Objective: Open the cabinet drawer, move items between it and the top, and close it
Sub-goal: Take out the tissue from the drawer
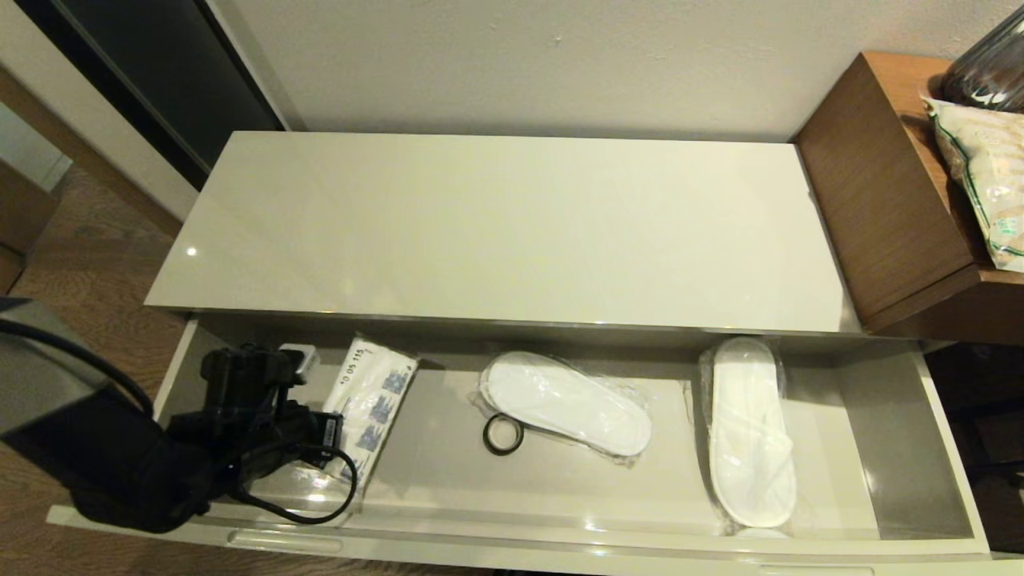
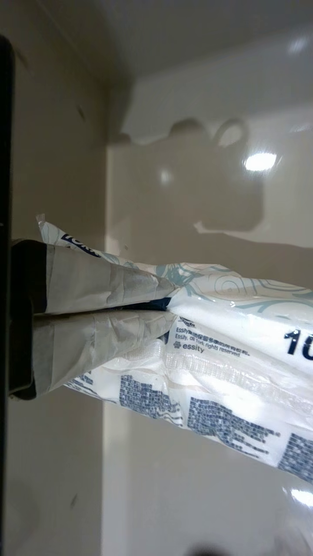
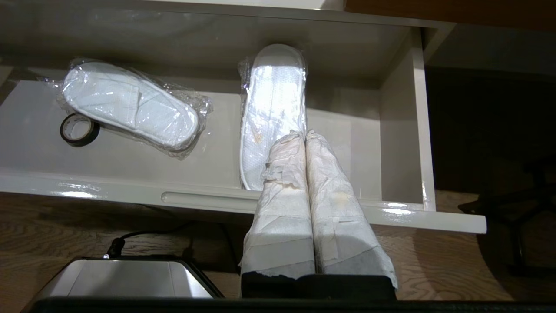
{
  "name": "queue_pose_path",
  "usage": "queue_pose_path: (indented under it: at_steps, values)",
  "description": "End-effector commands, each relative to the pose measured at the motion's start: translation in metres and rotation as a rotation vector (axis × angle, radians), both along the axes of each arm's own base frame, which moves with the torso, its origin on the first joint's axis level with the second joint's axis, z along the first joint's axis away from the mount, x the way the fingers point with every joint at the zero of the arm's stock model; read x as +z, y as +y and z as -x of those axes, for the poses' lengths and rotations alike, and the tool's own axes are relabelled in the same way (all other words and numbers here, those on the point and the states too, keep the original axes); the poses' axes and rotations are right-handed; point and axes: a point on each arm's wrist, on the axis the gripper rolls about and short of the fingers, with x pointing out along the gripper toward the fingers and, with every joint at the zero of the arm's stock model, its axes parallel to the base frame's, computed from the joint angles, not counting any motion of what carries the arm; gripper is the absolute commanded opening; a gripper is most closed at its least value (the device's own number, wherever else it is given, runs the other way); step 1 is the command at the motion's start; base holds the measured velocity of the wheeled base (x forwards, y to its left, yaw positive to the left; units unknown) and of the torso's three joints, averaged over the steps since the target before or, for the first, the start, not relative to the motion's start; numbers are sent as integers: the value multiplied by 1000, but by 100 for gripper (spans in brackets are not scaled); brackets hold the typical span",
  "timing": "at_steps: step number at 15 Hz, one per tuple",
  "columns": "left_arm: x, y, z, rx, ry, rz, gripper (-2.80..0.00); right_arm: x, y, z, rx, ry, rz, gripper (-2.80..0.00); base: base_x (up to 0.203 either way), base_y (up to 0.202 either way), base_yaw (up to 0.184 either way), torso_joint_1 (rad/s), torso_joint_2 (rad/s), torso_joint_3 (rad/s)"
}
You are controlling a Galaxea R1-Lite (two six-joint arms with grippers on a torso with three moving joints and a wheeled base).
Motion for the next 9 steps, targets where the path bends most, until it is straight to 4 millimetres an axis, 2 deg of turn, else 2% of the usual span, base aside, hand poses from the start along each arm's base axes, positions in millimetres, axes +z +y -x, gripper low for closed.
queue_pose_path:
  at_steps: [1,4,9]
  values:
    - [52,3,24,1,-124,17,-280,0,0,0,1,-2,0,-280,0,0,0,0,0,0]
    - [84,6,51,4,-119,18,-280,0,0,0,1,-3,0,-280,0,0,0,0,0,0]
    - [116,11,94,0,-141,24,-280,0,0,0,1,-2,0,-280,0,0,0,0,0,0]
